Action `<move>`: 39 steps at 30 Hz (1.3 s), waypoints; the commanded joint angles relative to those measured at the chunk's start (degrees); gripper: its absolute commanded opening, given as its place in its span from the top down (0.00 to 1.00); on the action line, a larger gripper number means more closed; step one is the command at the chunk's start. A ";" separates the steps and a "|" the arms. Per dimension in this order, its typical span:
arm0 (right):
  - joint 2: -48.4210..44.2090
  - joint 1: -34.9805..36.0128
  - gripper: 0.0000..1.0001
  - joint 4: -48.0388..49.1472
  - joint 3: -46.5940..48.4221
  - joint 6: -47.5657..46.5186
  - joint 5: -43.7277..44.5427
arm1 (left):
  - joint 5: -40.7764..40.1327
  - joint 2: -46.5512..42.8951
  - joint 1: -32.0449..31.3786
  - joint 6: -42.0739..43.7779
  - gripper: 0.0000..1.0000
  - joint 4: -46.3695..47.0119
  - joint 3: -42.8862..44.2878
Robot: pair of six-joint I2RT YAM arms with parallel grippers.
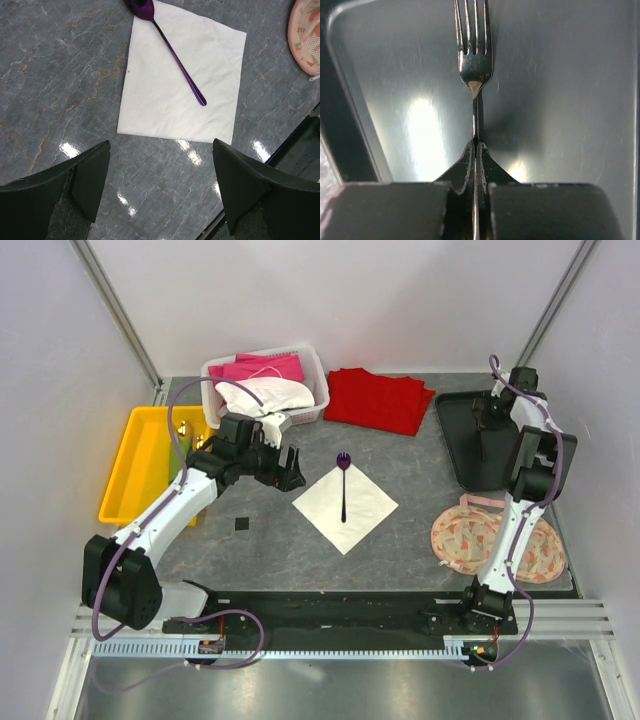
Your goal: Place the utensils on the paper napkin and roll it up
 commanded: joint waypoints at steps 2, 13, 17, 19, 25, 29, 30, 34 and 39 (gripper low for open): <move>-8.79 -0.35 1.00 -0.40 -3.11 2.95 0.52 | 1.24 -0.64 0.38 1.50 0.11 -0.28 2.54; -21.63 1.85 1.00 0.57 -11.45 11.10 -0.18 | 1.42 -0.73 0.47 0.62 0.11 -0.37 3.16; -33.03 6.58 1.00 5.03 -25.30 19.09 -1.16 | 1.50 -0.73 0.38 0.18 0.11 -0.19 3.42; -36.83 11.83 1.00 6.71 -29.81 22.01 1.65 | 1.24 -0.81 0.47 -0.17 0.11 0.24 3.16; -45.54 28.36 1.00 10.14 -41.86 33.88 10.70 | 1.68 -0.64 0.38 0.44 0.10 0.33 3.51; -44.76 36.99 1.00 12.25 -45.39 37.57 14.14 | 1.68 -0.46 0.47 0.09 0.10 1.12 3.25; -44.15 38.66 1.00 12.69 -45.48 39.32 14.93 | 1.85 -0.29 0.47 0.09 0.10 1.47 3.07; -39.05 47.96 1.00 13.05 -43.81 41.71 18.70 | 1.33 1.03 0.38 0.62 0.11 2.36 3.33; -33.95 53.79 1.00 12.70 -42.23 43.73 22.40 | 1.06 2.17 0.38 0.97 0.11 3.32 3.42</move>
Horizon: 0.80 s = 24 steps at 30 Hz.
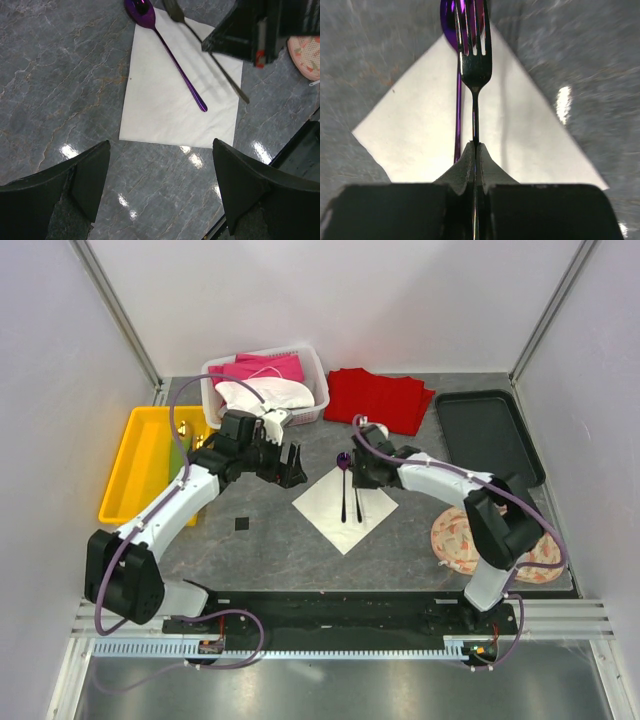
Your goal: Place the utensils on the paper napkin and roll it up
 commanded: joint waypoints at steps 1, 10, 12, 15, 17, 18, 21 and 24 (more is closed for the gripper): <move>3.40 3.33 1.00 1.09 2.65 3.99 5.31 | 1.19 0.99 0.38 1.08 0.11 2.60 1.94; 6.22 4.29 1.00 1.27 5.19 4.70 6.90 | 2.16 2.14 0.47 1.34 0.11 3.22 1.41; 6.75 4.21 1.00 1.27 5.46 4.79 7.33 | 2.16 2.40 0.38 1.43 0.11 3.48 1.58; 7.54 4.12 1.00 1.35 6.07 4.70 7.86 | 2.25 2.84 0.47 1.43 0.11 3.57 1.76; 7.81 4.21 1.00 1.53 6.43 4.61 7.95 | 2.25 2.84 0.38 1.43 0.11 3.66 1.76; 8.16 4.30 1.00 1.79 6.43 4.52 8.04 | 2.25 2.75 0.38 1.43 0.11 3.57 1.67; 8.86 4.21 1.00 2.41 6.34 4.44 8.48 | 2.25 2.58 0.38 1.60 0.11 3.57 1.49; 9.56 4.21 1.00 3.02 6.34 4.78 8.22 | 1.99 2.49 0.38 1.78 0.11 3.57 1.23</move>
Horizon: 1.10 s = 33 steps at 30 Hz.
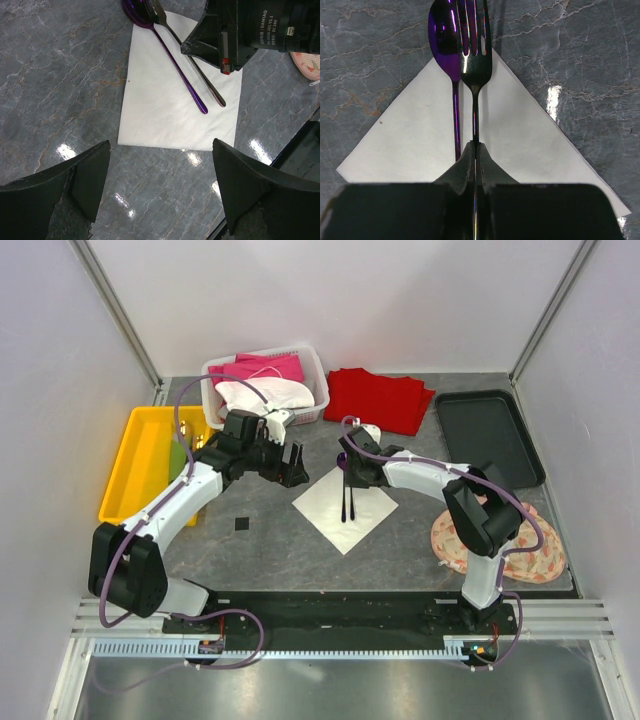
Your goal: Place the utensils on the paper napkin and roll it up
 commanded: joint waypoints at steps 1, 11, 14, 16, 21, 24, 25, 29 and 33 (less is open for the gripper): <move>1.13 0.21 1.00 2.43 2.19 0.92 1.29 | 0.94 -0.20 0.47 1.76 0.11 1.80 1.14; 1.57 0.12 0.89 2.70 1.39 1.18 -0.03 | 0.94 0.15 0.47 1.76 0.11 1.89 0.62; 1.31 0.12 0.85 2.61 1.22 1.27 -0.21 | 0.94 0.15 0.38 1.76 0.11 1.89 0.62; 1.31 0.12 0.83 2.44 1.13 1.36 -0.56 | 0.94 0.15 0.38 1.76 0.11 1.80 0.62; 1.13 0.12 0.79 2.35 0.87 1.62 -1.09 | 1.38 0.32 0.38 2.02 0.10 1.36 0.79; 0.87 0.12 0.78 2.08 0.95 1.54 -1.88 | 1.64 0.06 0.38 3.43 0.11 1.18 0.53; 0.43 0.12 0.78 2.00 1.13 1.27 -2.92 | 1.99 -0.46 0.38 3.69 0.10 1.18 0.44; -2.11 -0.32 0.74 0.34 4.37 -2.94 -6.62 | 3.75 -3.62 0.38 9.28 0.09 0.57 -1.93; -7.21 -3.12 0.66 -2.74 6.14 -12.06 -12.24 | 7.95 -8.98 0.38 21.51 0.09 -2.50 -4.83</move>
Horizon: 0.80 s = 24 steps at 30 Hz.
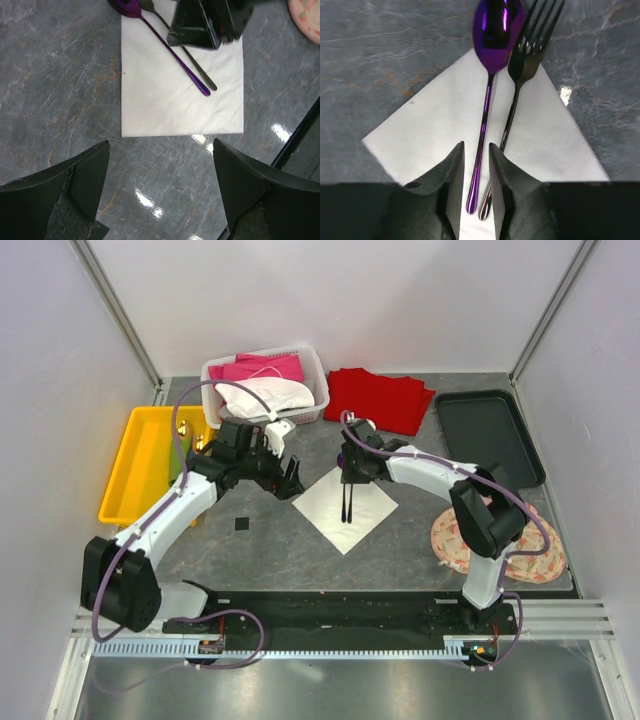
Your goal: Place the utensils on the paper napkin and roll it up
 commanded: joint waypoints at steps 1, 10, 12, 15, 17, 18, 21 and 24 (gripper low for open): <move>-9.40 -3.21 0.58 -2.90 4.20 -9.90 -6.89 | 7.11 -8.74 0.10 17.06 0.09 -2.31 -4.21; -10.21 -15.96 0.41 -2.03 -2.65 -15.53 -33.96 | 8.01 -18.43 -18.69 44.22 0.33 7.25 -20.48; -10.82 -16.23 0.43 -0.89 -3.80 -15.36 -35.63 | 4.94 -16.59 -25.35 45.21 0.41 12.78 -23.37; -11.35 -16.14 0.43 1.66 -6.17 -14.57 -38.53 | 1.77 -10.20 -30.91 44.08 0.46 17.96 -22.96; -10.47 -16.14 0.43 1.75 -6.53 -14.48 -39.85 | 0.19 -6.67 -32.51 42.67 0.48 19.47 -21.73; -9.95 -16.14 0.43 1.75 -6.79 -14.57 -40.64 | -0.52 -2.83 -33.73 42.49 0.49 20.96 -20.68; -9.33 -16.14 0.42 2.54 -7.23 -14.66 -40.92 | -3.25 0.89 -34.88 43.45 0.54 26.57 -21.02; -8.89 -16.40 0.42 2.72 -7.32 -14.83 -42.06 | -3.33 4.06 -34.89 45.39 0.55 27.92 -20.84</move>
